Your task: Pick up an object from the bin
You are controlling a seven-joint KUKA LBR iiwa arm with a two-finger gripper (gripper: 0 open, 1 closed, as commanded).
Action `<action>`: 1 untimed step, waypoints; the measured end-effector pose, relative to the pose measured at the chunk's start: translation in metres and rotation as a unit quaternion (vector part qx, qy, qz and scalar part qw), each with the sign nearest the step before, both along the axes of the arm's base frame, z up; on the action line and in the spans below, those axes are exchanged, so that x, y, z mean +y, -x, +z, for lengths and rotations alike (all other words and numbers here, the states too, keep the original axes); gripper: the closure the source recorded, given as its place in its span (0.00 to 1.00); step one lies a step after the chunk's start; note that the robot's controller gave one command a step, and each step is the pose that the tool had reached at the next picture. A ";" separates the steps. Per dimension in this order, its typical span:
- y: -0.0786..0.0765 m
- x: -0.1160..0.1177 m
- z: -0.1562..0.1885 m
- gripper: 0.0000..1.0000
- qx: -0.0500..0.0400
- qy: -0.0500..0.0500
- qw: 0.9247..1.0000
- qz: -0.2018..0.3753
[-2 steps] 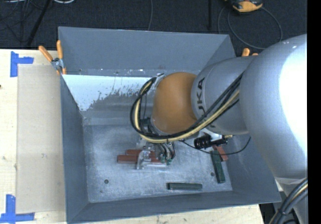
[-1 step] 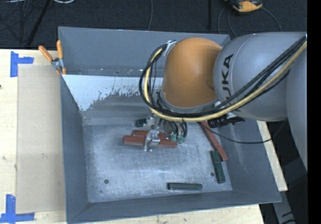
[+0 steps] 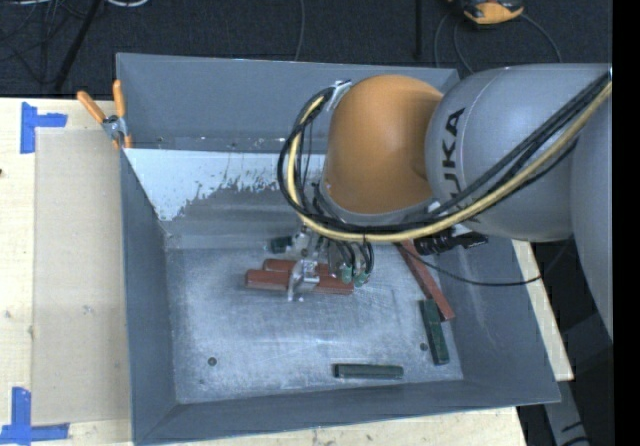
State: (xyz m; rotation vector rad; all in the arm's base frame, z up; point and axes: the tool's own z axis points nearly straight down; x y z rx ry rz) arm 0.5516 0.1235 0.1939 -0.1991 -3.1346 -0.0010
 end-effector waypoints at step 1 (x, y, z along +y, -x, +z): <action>0.000 0.000 0.002 1.00 0.001 0.000 1.000 0.003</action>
Offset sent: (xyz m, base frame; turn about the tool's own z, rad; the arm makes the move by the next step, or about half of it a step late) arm -0.0277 -0.0046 0.0021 -0.2152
